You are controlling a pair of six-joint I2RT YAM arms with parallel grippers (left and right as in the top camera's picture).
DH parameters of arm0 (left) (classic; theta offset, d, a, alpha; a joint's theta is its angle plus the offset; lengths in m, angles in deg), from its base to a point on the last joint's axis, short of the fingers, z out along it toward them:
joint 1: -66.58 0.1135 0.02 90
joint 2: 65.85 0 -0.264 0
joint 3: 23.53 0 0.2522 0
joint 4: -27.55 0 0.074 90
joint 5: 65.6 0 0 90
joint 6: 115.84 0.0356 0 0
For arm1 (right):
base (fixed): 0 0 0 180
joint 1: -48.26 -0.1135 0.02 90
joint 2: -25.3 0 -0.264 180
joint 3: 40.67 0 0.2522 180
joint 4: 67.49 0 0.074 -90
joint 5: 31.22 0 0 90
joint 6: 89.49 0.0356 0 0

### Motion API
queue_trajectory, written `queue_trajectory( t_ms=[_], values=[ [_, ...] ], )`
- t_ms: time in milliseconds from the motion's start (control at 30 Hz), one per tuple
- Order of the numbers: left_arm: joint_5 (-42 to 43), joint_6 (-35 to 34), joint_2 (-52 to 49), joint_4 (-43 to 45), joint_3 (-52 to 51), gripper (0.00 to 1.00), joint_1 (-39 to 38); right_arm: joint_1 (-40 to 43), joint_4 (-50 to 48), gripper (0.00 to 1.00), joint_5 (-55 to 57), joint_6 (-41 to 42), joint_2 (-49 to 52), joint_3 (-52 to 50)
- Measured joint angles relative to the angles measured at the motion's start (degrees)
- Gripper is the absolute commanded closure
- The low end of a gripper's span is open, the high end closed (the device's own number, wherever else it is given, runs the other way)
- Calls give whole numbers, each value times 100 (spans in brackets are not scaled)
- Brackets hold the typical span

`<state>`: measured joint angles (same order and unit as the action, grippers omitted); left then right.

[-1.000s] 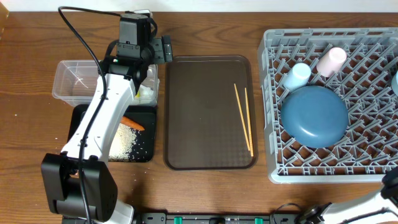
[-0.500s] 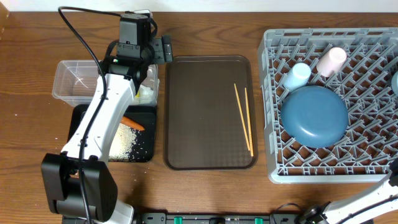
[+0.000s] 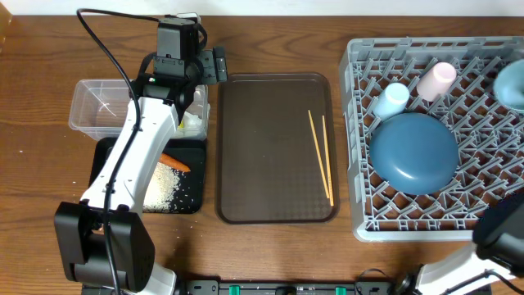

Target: Sort waste into correct bins and load items into the dishwasher rack

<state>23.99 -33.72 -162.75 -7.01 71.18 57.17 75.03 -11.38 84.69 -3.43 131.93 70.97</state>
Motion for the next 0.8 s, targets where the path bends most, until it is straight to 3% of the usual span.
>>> queue_trajectory(
  t_ms=[133,333,800],
  values=[
    [0,0,0,-2,0,6,0,-907,4,99,1611,-1241,192,-9],
    [0,0,0,-2,0,6,0,-1401,-127,99,2815,-2887,575,-13],
    [0,0,0,-2,0,6,0,-1700,260,99,3587,-4050,1054,-15]
  ],
)
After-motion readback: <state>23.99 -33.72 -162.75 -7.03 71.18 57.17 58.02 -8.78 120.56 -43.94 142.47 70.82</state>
